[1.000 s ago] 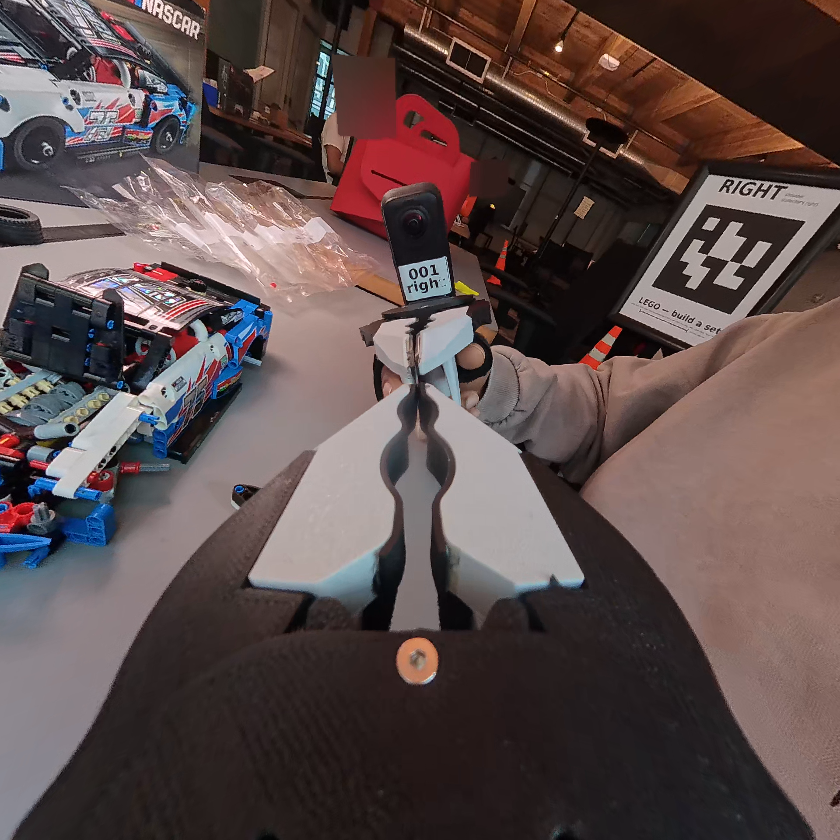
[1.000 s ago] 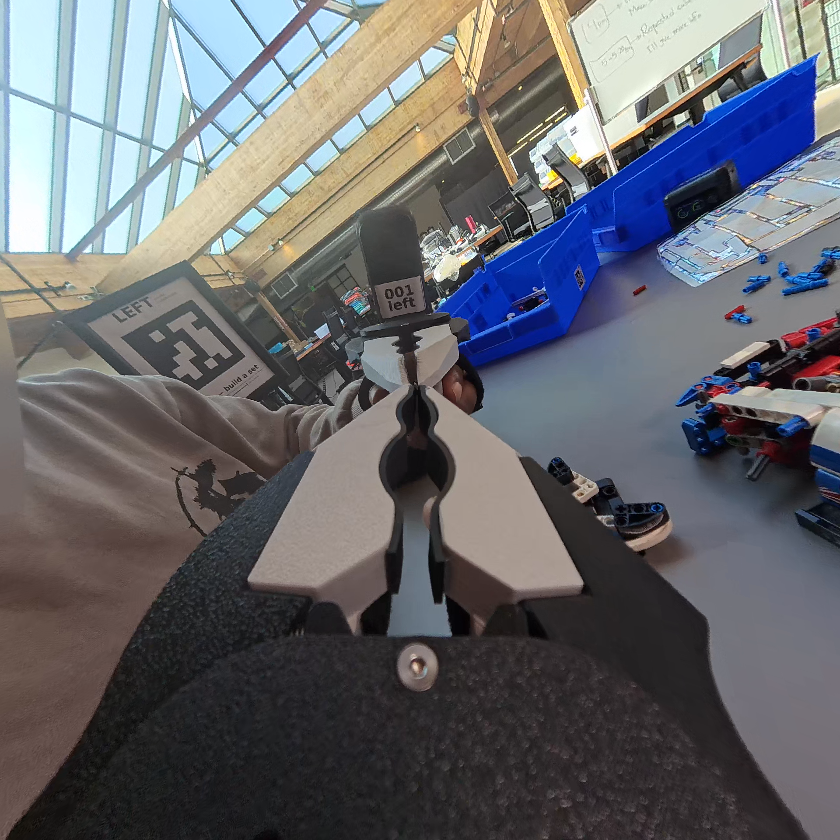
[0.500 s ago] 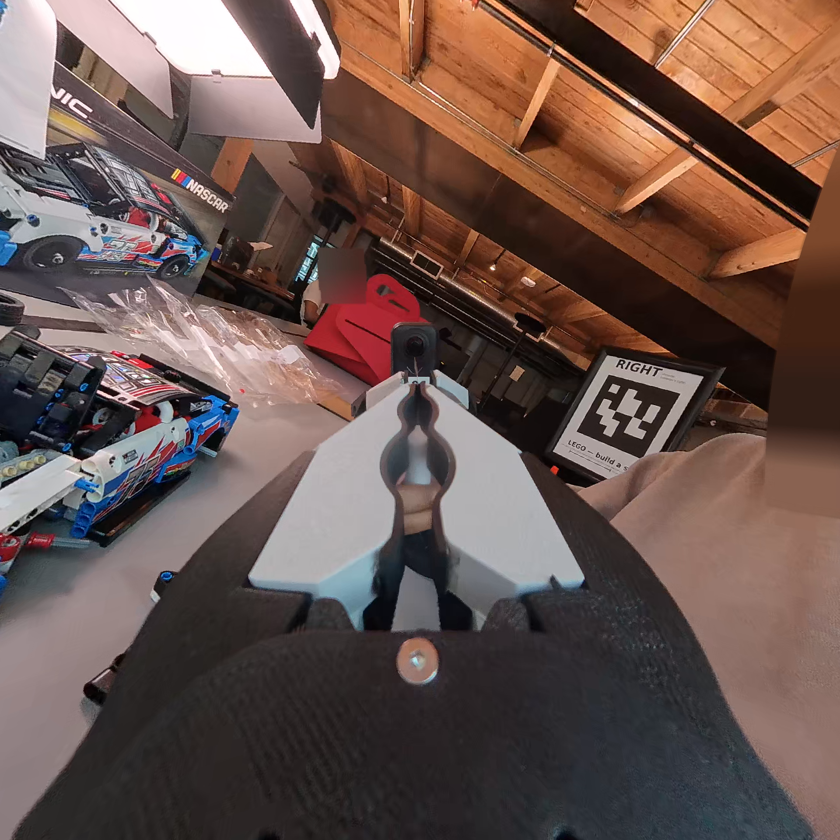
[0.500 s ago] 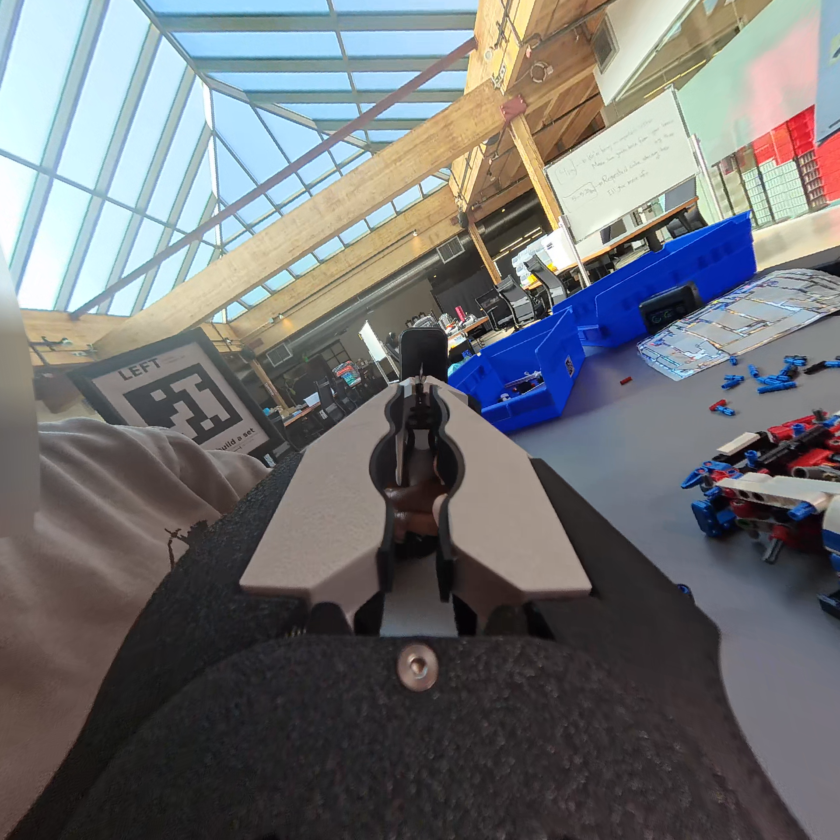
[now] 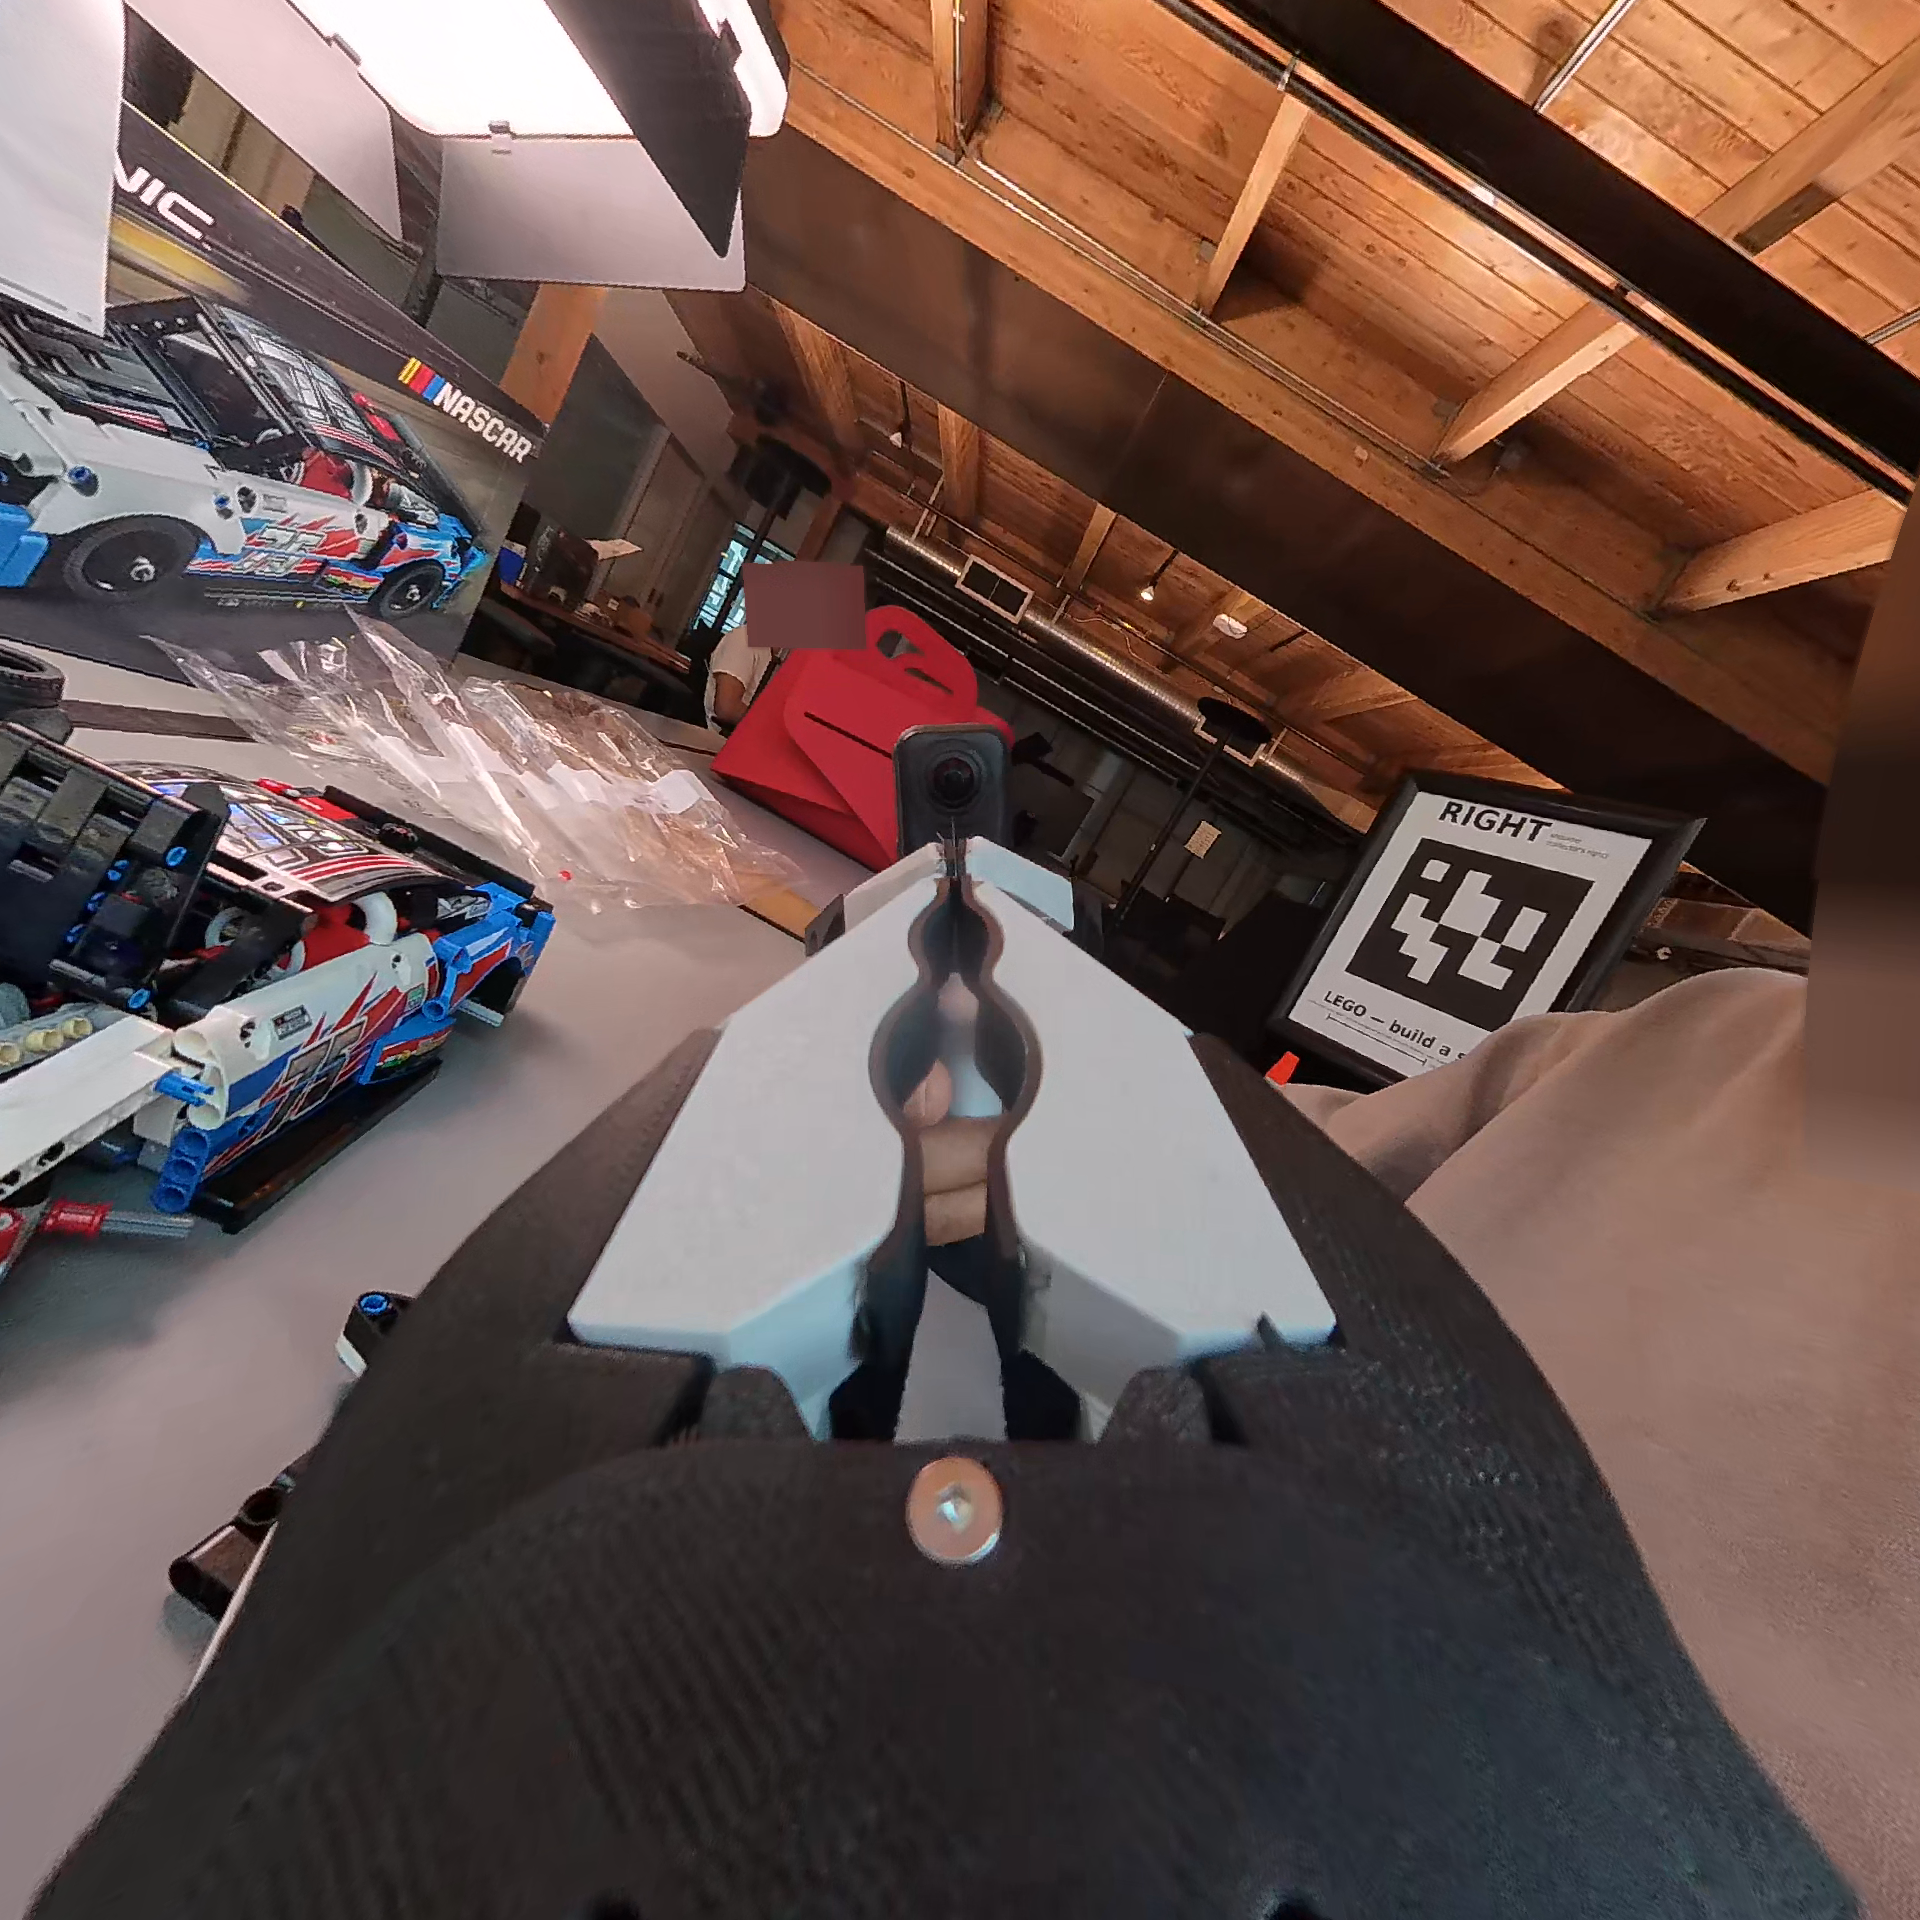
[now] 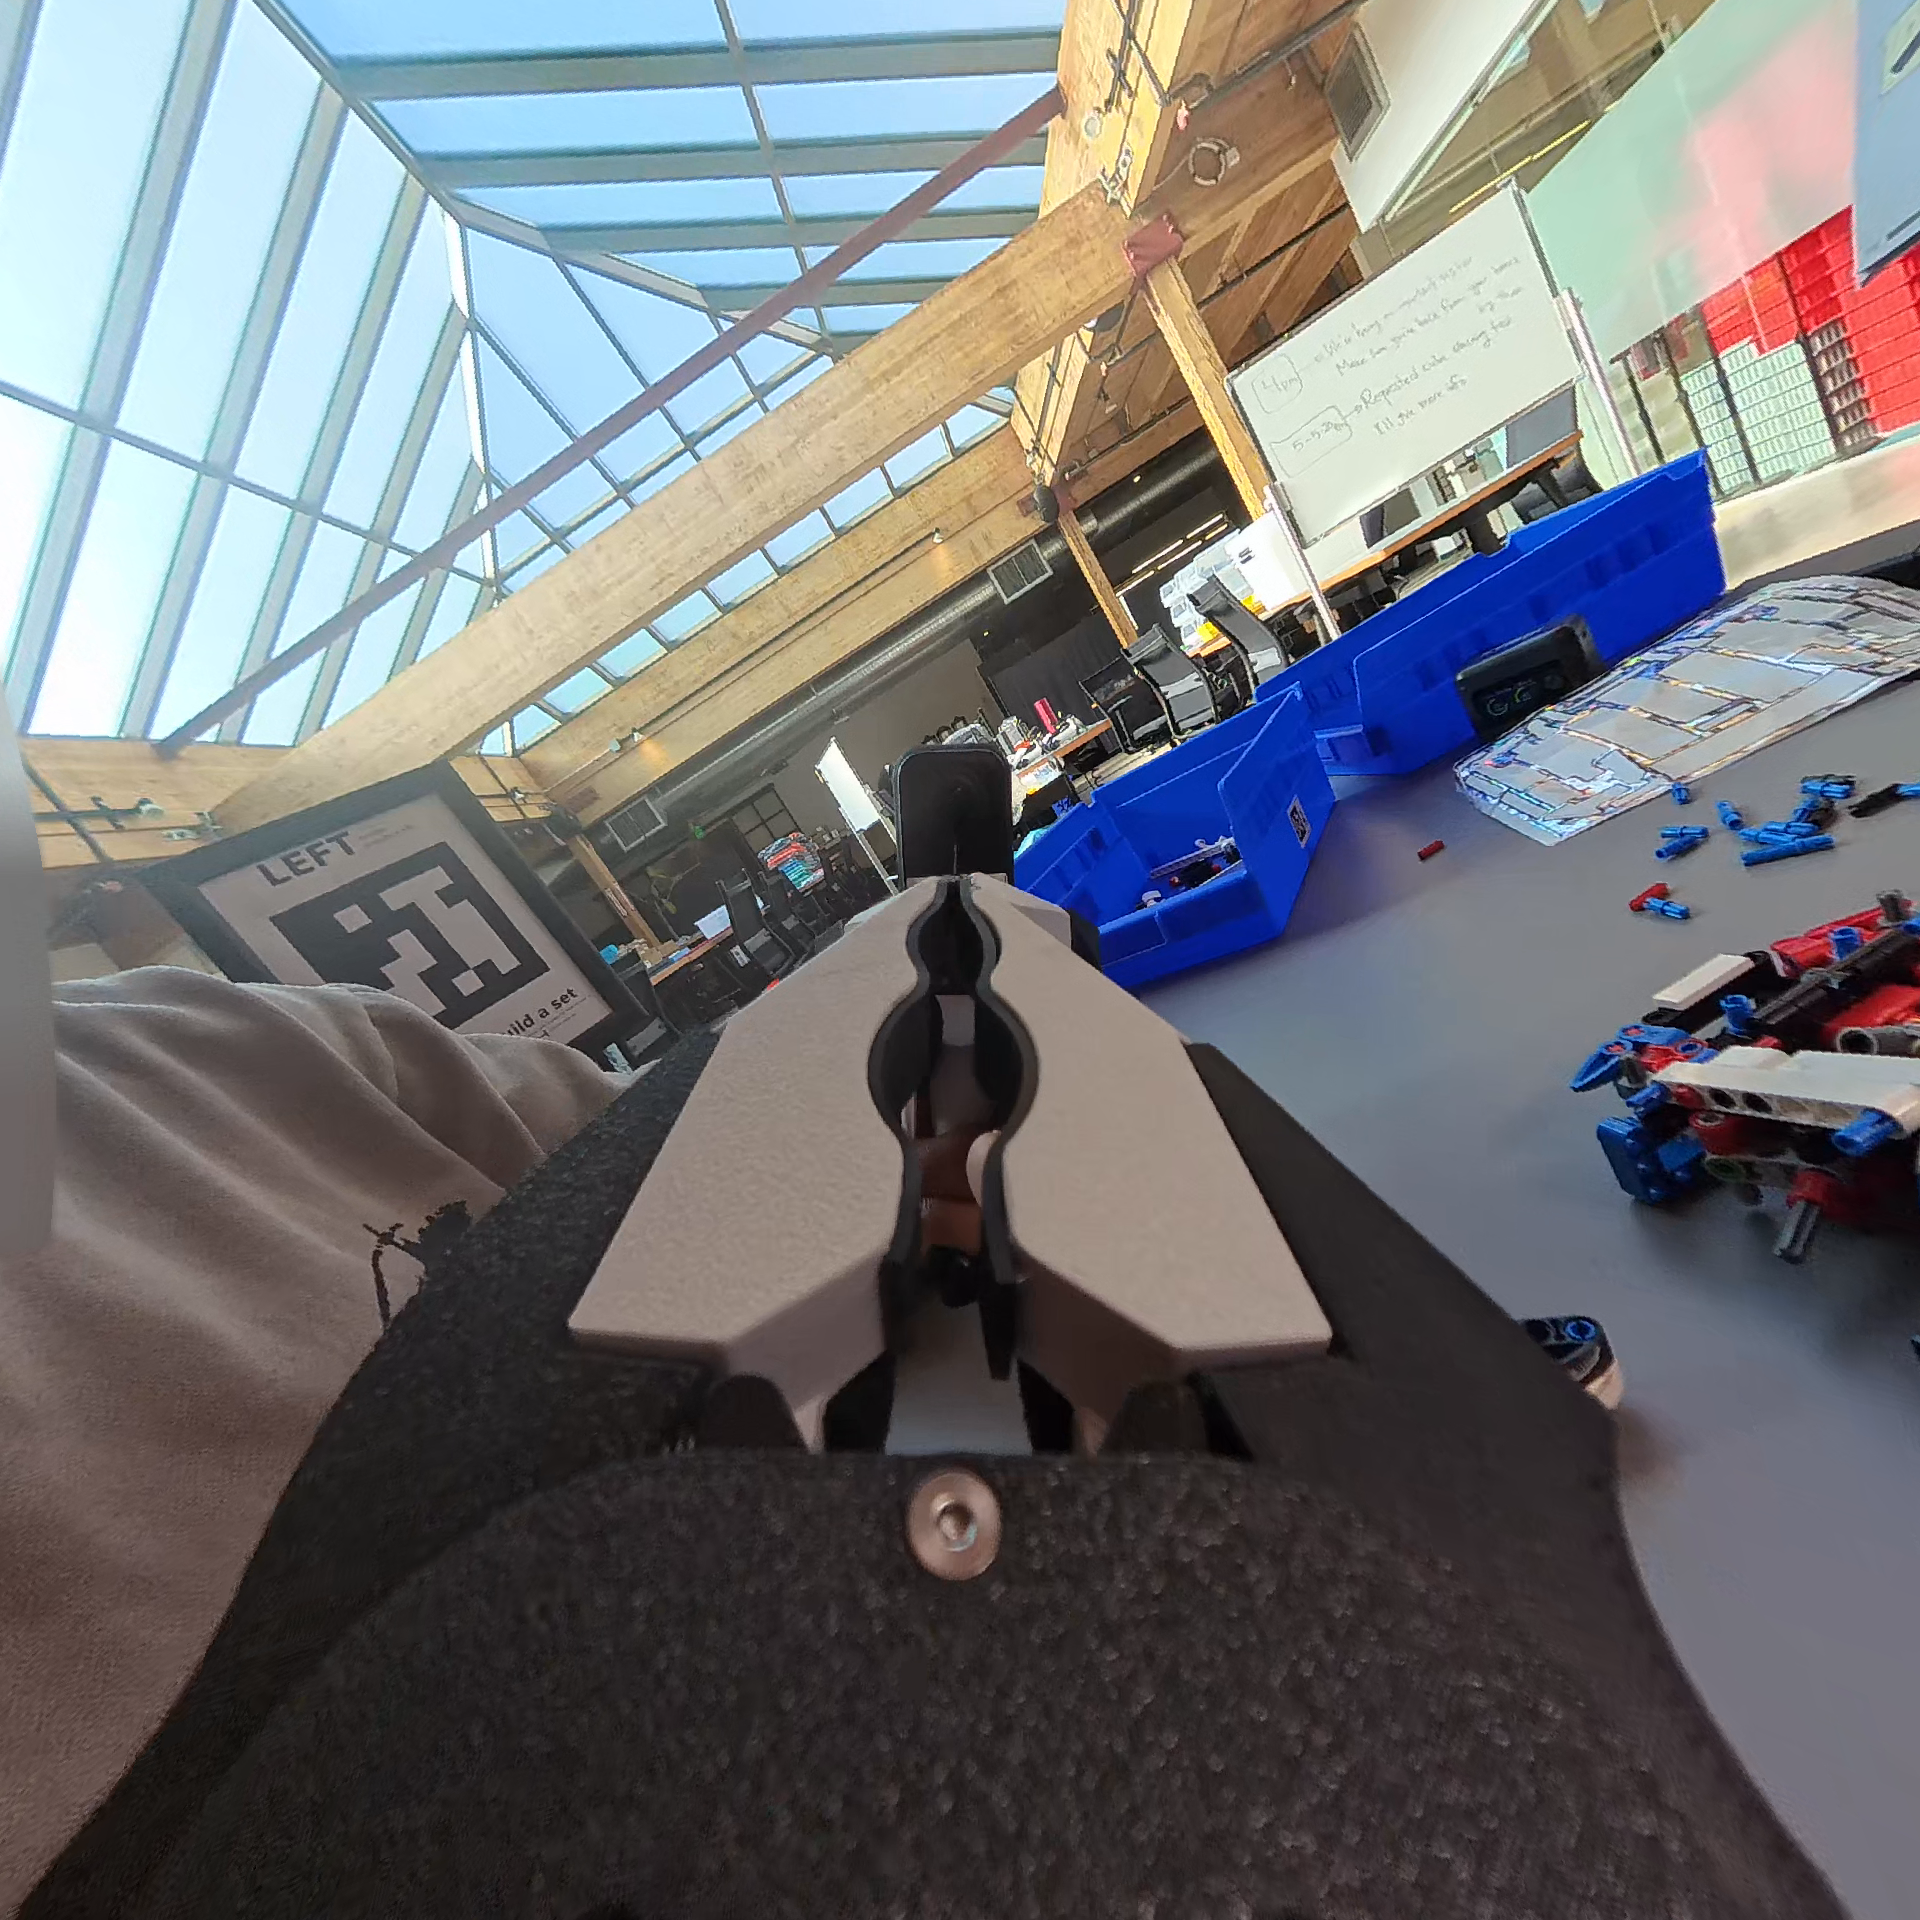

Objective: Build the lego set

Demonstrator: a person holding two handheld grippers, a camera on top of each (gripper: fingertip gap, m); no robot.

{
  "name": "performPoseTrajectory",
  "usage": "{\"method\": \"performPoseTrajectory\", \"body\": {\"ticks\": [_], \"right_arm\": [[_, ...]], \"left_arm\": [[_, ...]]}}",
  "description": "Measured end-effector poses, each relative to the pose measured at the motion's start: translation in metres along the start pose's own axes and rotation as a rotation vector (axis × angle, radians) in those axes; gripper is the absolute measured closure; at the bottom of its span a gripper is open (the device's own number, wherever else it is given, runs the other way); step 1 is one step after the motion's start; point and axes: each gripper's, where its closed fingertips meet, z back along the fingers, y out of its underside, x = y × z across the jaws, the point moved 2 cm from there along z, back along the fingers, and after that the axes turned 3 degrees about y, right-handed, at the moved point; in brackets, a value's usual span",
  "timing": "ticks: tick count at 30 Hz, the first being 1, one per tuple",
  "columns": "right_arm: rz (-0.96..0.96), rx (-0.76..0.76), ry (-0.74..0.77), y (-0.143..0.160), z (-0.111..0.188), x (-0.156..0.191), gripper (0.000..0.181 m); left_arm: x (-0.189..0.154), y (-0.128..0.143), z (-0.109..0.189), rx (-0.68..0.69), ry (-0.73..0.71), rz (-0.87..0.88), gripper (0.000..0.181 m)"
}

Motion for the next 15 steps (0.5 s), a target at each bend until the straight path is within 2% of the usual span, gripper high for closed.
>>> {"method": "performPoseTrajectory", "body": {"ticks": [3, 6, 10, 12, 15], "right_arm": [[0.02, 0.032, 0.001, 0.001, 0.001, 0.0, 0.181], [0.091, 0.102, 0.041, 0.002, 0.003, -0.005, 0.181], [0.307, 0.247, 0.096, 0.009, 0.005, -0.004, 0.181], [0.385, 0.278, 0.08, 0.011, 0.006, 0.004, 0.181], [0.461, 0.355, 0.108, 0.018, 0.008, 0.002, 0.181]], "left_arm": [[0.0, 0.001, 0.0, 0.024, 0.005, 0.006, 0.181], [-0.004, 0.004, 0.0, 0.111, 0.033, -0.012, 0.161], [-0.001, 0.012, 0.001, 0.296, -0.04, -0.175, 0.158], [0.01, 0.017, 0.006, 0.392, -0.112, -0.219, 0.147], [0.012, 0.014, 0.011, 0.437, -0.125, -0.232, 0.144]]}}
